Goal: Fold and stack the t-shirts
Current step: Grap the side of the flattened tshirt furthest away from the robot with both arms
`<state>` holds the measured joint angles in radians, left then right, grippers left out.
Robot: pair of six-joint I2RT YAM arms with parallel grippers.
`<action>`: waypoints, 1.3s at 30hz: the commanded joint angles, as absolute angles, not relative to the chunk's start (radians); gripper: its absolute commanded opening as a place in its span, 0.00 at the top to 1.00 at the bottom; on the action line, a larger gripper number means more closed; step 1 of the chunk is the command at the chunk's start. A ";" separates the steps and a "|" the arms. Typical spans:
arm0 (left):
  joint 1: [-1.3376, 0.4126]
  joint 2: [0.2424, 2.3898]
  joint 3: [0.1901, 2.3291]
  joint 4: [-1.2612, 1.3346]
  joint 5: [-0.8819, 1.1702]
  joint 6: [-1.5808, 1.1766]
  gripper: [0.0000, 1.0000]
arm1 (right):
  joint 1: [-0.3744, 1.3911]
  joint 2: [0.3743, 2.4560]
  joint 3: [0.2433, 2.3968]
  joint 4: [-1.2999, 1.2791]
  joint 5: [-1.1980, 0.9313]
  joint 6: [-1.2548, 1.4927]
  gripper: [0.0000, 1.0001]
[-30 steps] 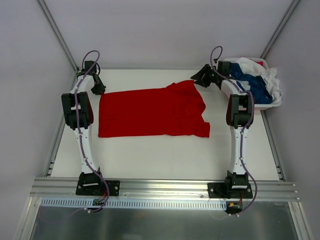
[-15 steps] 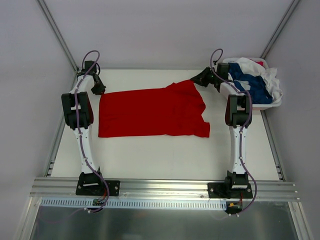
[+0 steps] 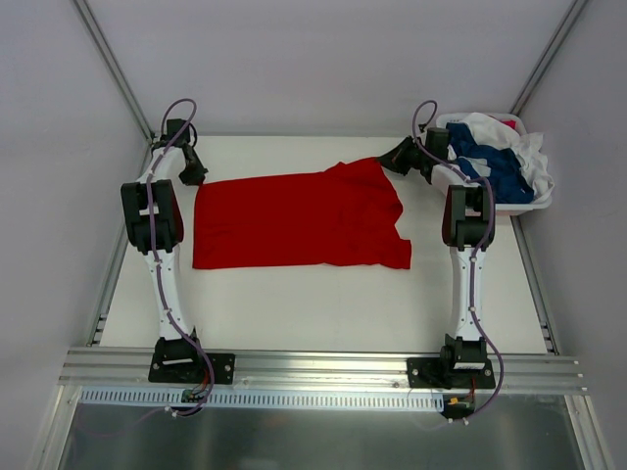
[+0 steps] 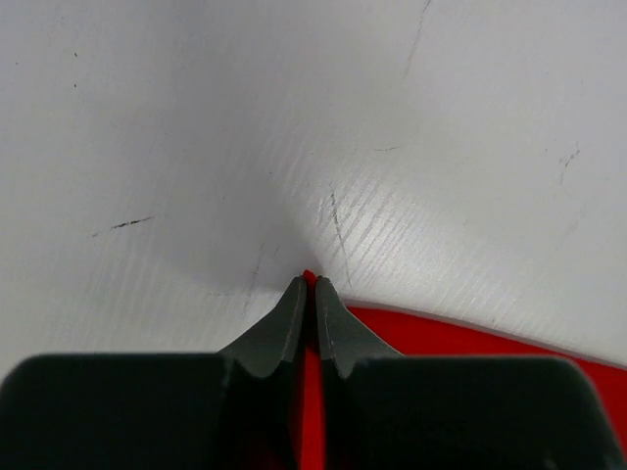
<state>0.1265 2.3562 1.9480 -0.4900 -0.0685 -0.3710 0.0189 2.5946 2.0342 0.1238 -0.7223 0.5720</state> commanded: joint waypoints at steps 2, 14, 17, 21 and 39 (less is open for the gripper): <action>0.114 2.293 1.977 -0.502 -0.089 -0.347 1.00 | 0.012 2.511 2.020 0.152 -0.742 0.540 1.00; 0.109 2.212 1.971 -0.502 -0.107 -0.322 1.00 | 0.011 2.396 1.999 0.086 -0.726 0.462 1.00; 0.104 2.186 1.968 -0.502 -0.113 -0.316 1.00 | 0.012 2.361 1.977 0.074 -0.723 0.439 1.00; 0.092 2.146 1.935 -0.502 -0.129 -0.313 1.00 | 0.012 2.309 1.928 0.072 -0.719 0.417 1.00; 0.044 1.934 1.685 -0.500 -0.242 -0.321 1.00 | 0.015 1.912 1.496 0.080 -0.686 0.281 1.00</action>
<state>0.0517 2.0251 1.7233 -0.5022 -0.1871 -0.3252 0.0174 2.0258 1.5352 0.0475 -0.6918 0.3367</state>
